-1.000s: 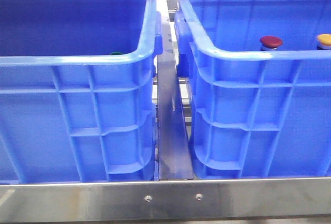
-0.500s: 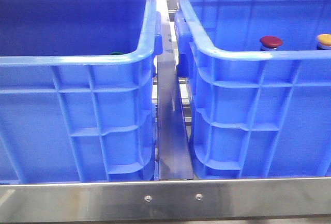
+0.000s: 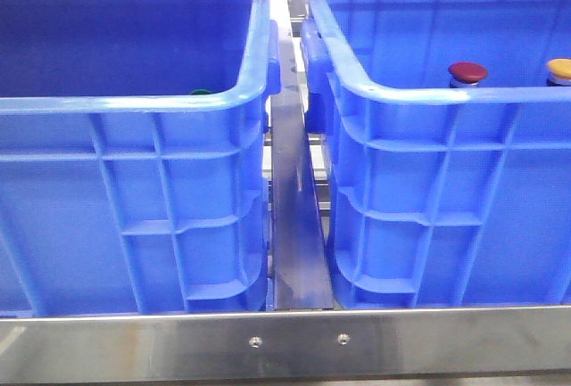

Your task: Pick red and yellow buttons and place in box

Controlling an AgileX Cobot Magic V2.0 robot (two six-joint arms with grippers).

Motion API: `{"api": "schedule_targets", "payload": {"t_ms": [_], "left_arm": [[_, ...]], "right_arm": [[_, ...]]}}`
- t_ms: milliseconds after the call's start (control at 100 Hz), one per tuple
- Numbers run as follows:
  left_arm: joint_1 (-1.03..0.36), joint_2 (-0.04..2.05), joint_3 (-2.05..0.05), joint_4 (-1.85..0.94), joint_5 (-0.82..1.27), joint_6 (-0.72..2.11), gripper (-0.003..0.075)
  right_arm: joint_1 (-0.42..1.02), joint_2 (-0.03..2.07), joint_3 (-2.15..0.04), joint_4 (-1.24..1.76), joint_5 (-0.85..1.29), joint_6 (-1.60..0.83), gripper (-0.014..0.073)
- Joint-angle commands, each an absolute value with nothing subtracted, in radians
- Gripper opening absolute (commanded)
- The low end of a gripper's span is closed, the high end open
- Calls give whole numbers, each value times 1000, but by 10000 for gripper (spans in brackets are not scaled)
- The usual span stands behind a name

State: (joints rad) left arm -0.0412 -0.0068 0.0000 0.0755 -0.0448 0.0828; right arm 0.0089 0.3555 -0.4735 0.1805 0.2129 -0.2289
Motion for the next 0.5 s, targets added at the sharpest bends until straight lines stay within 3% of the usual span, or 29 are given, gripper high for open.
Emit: {"api": "schedule_targets", "payload": {"t_ms": [0,490], "left_arm": [[-36,-37,45,75,-127,73,-19],[-36,-37,45,75,-127,73,-19]], "right_arm": [[8,335,-496,11,146,-43,-67],[10,79,-207,-43,-18,37,-67]]}}
